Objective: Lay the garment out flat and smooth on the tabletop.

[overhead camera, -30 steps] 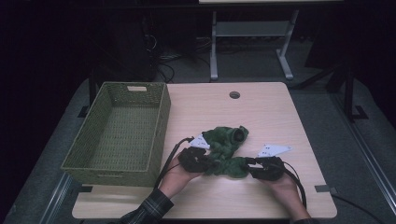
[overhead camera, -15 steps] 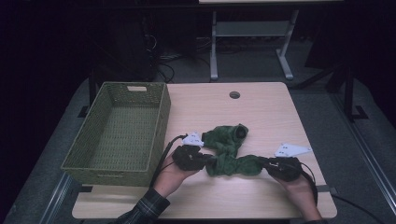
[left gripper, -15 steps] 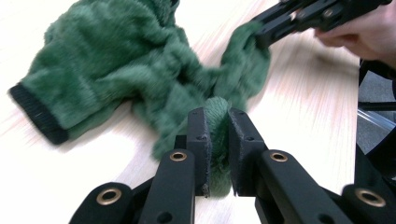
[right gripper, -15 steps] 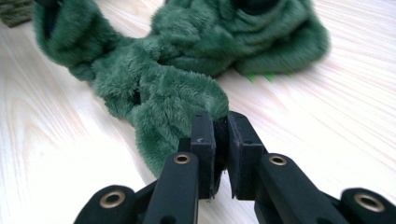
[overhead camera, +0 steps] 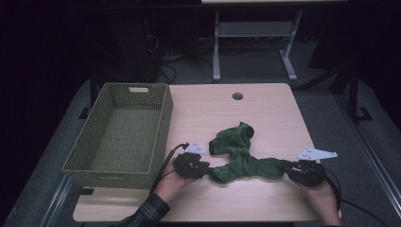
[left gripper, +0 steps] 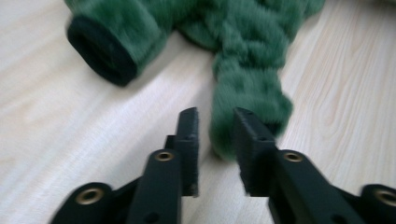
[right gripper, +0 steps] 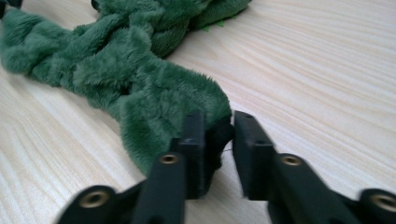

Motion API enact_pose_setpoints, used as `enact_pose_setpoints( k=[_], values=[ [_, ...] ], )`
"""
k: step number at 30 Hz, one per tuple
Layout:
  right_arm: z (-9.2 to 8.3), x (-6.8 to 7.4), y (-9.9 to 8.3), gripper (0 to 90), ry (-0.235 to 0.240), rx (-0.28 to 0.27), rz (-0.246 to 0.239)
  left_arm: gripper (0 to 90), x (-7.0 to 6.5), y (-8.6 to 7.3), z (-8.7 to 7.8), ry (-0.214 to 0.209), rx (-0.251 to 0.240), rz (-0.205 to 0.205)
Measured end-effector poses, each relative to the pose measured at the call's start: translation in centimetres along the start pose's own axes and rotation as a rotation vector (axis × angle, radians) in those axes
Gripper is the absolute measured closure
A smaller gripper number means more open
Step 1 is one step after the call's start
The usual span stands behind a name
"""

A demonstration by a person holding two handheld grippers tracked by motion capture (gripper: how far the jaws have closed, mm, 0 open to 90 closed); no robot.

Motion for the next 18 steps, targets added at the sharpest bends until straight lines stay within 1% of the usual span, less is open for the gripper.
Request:
enact_pose_setpoints(
  k=[1,2,4,5,6,7,9,10,12,14,16,18],
  values=[
    [-0.1,-0.1,0.2,66.3,-0.019,-0.006,-0.009,67.8,-0.1,0.4,-0.5,0.003,-0.017,0.001],
    [-0.3,0.0,0.4,66.2,-0.025,-0.012,-0.009,68.0,-0.1,0.6,-0.8,0.002,-0.027,0.006],
    [-0.8,0.0,1.0,66.3,-0.041,-0.038,-0.014,70.0,-0.6,1.2,-1.2,-0.016,-0.056,0.0],
    [-1.0,0.1,1.3,68.1,-0.039,-0.051,-0.018,72.2,-0.9,1.3,-1.3,-0.028,-0.059,-0.002],
    [-1.1,0.4,1.7,70.2,-0.026,-0.063,-0.02,74.7,-1.2,1.4,-1.2,-0.037,-0.058,0.0],
    [-1.1,0.7,2.0,72.3,-0.017,-0.073,-0.034,76.4,-1.6,1.4,-0.8,-0.047,-0.051,0.005],
    [-0.8,1.5,2.2,77.0,0.026,-0.063,-0.044,79.7,-2.1,1.4,-0.1,-0.059,-0.056,0.009],
    [-0.6,1.7,2.2,78.5,0.038,-0.056,-0.052,81.3,-2.5,1.4,0.4,-0.07,-0.052,0.012],
    [0.2,2.2,2.0,81.1,0.062,-0.027,-0.062,83.3,-3.0,1.4,1.3,-0.081,-0.039,0.019],
    [0.7,2.3,1.8,82.2,0.072,-0.007,-0.066,84.0,-3.3,1.3,2.4,-0.092,-0.022,0.022],
    [1.2,2.3,1.6,83.7,0.075,0.011,-0.072,84.6,-3.5,0.9,3.4,-0.092,0.008,0.031],
    [1.7,2.1,1.2,84.5,0.07,0.036,-0.084,85.1,-3.5,0.2,4.4,-0.088,0.05,0.036]
  ],
)
Point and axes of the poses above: each handheld gripper's, and its own axes: z roughly forward along the jaws, y roughly out of its top, x roughly to its left, the point moved 9 cm from there along z, roughly forward along the jaws, and after that the axes turned 12 degrees about -z, right-handed, at the moved point
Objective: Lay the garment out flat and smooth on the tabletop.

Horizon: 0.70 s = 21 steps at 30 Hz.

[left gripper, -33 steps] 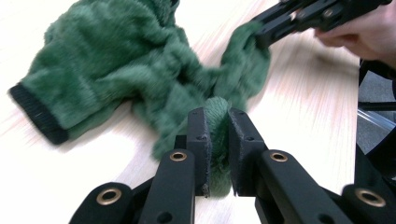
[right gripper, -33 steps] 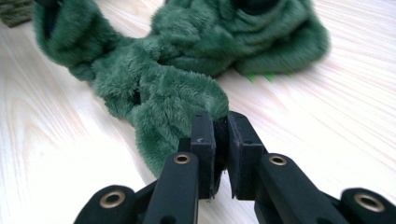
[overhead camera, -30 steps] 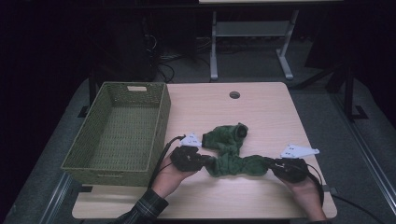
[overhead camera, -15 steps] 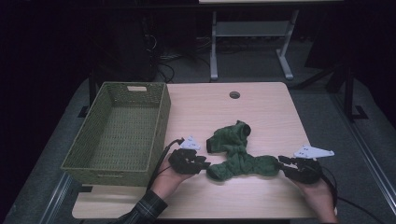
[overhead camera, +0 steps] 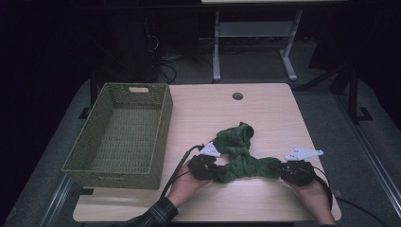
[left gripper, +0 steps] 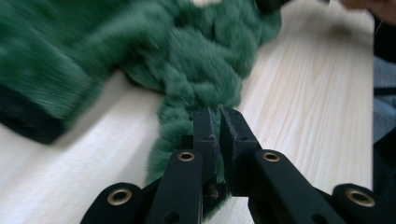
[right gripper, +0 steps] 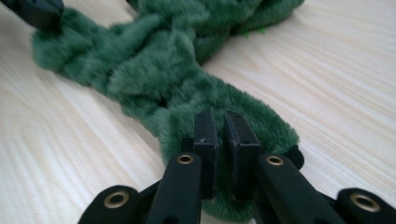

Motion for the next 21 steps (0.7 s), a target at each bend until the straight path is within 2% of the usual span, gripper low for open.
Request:
enact_pose_setpoints(
  k=[2,3,4,6,7,9,10,11,12,15,16,21],
  values=[
    [0.7,-0.1,-0.6,86.3,0.005,0.037,0.013,86.0,0.4,-0.7,0.9,0.022,0.04,0.009],
    [1.1,-0.1,-0.9,87.3,0.007,0.058,0.008,86.7,0.5,-0.9,1.0,0.027,0.048,0.013],
    [1.3,-0.1,-1.1,88.8,0.014,0.078,0.002,87.5,0.6,-0.8,1.0,0.029,0.04,0.0],
    [1.5,0.1,-1.1,89.6,0.029,0.089,-0.004,88.0,1.0,-0.9,0.9,0.038,0.05,0.002],
    [1.6,0.3,-1.1,89.7,0.033,0.088,-0.004,88.4,1.3,-1.1,0.8,0.049,0.067,0.017],
    [1.5,0.7,-1.1,89.8,0.051,0.097,-0.013,89.4,1.7,-1.4,0.6,0.055,0.071,0.007],
    [1.5,0.8,-1.1,89.8,0.058,0.097,-0.019,89.5,2.0,-1.5,0.4,0.057,0.087,0.019],
    [1.4,1.1,-1.1,89.8,0.067,0.1,-0.019,89.5,2.0,-1.6,0.2,0.056,0.08,0.002],
    [1.4,1.4,-1.1,89.8,0.077,0.099,-0.021,89.5,2.2,-1.8,-0.1,0.06,0.093,0.012],
    [1.3,2.1,-1.1,89.8,0.101,0.1,-0.023,89.5,2.3,-2.5,-0.8,0.054,0.115,0.02],
    [1.3,2.4,-1.0,89.7,0.108,0.102,-0.026,89.5,2.3,-2.8,-1.1,0.045,0.114,0.007],
    [1.1,4.2,-0.9,89.7,0.156,0.104,-0.048,89.5,2.5,-3.6,-1.9,0.021,0.134,-0.01]
  ],
)
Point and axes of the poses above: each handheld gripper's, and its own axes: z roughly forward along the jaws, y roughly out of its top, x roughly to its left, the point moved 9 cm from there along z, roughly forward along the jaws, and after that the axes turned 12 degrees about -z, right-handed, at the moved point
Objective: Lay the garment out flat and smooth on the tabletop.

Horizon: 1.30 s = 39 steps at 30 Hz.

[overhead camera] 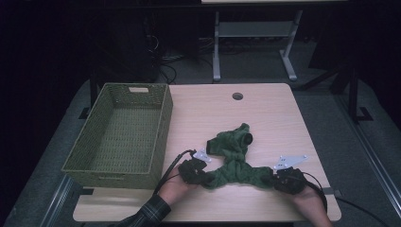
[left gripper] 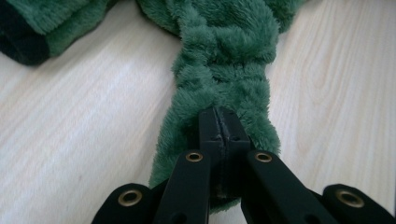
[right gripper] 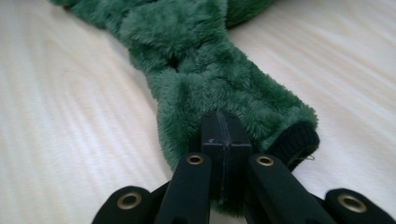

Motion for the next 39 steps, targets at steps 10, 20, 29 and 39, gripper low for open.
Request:
enact_pose_setpoints(
  k=[10,20,29,39],
  values=[
    [-0.4,1.1,0.3,80.3,0.019,-0.02,-0.007,80.4,-0.1,0.6,-1.0,0.004,-0.026,0.007],
    [-1.2,-2.0,3.6,64.7,-0.052,-0.083,0.03,62.1,1.8,4.5,-2.2,0.061,-0.119,-0.033],
    [-1.0,-4.6,7.7,56.2,-0.076,-0.112,0.043,48.9,5.0,6.9,-2.7,0.12,-0.161,-0.079],
    [0.1,-6.5,10.7,49.8,-0.065,-0.145,0.054,40.2,7.3,7.8,-1.5,0.151,-0.19,-0.104]
  ],
)
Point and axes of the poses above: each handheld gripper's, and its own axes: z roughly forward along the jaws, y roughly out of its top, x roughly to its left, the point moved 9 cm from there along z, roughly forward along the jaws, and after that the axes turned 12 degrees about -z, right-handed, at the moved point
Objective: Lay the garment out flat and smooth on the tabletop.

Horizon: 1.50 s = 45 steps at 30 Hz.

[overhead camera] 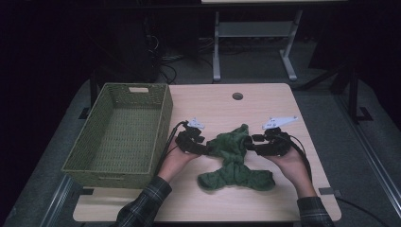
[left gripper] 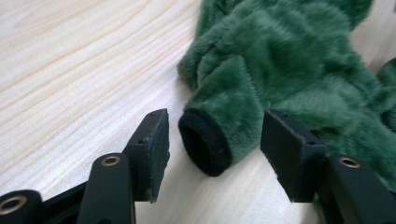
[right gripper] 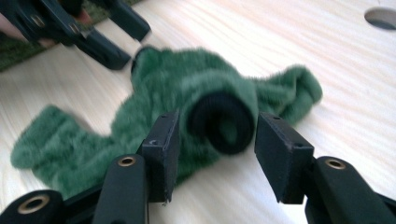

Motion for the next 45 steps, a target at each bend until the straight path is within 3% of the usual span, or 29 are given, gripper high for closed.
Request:
enact_pose_setpoints(
  k=[5,9,12,16,18,24,31,36,40,45],
  values=[
    [0.8,-0.2,0.8,49.4,0.0,-0.001,-0.006,37.2,0.5,-0.4,1.4,-0.019,0.019,-0.017],
    [1.2,-0.2,0.8,50.6,0.006,-0.006,-0.001,40.8,0.3,-0.7,2.1,-0.041,0.022,-0.02],
    [1.4,-0.2,0.7,57.0,0.005,-0.002,0.001,52.0,0.2,-1.1,2.3,-0.05,0.051,-0.004],
    [1.6,-0.2,0.3,76.2,-0.007,0.0,-0.003,74.1,-0.5,-1.3,2.3,-0.067,0.065,0.006],
    [1.5,-0.4,0.2,82.3,-0.012,-0.007,-0.015,78.6,-0.7,-1.3,2.2,-0.074,0.066,0.012],
    [1.1,-0.5,0.0,86.3,-0.03,-0.002,-0.018,79.2,-0.9,-1.3,2.0,-0.062,0.069,0.027],
    [-1.3,-1.4,-0.7,87.4,-0.068,-0.009,-0.014,80.3,-1.3,-0.4,0.0,-0.068,0.007,0.033],
    [-2.9,-1.7,-3.0,87.9,-0.088,0.026,0.012,80.3,-2.9,-0.4,-0.3,-0.104,0.011,0.062],
    [-2.5,-1.4,-6.2,88.0,-0.071,0.096,0.057,80.3,-4.2,-1.1,0.6,-0.13,0.048,0.077],
    [-1.6,-1.1,-9.2,88.2,-0.042,0.183,0.094,80.6,-4.6,-2.3,1.8,-0.134,0.107,0.079]
  ],
)
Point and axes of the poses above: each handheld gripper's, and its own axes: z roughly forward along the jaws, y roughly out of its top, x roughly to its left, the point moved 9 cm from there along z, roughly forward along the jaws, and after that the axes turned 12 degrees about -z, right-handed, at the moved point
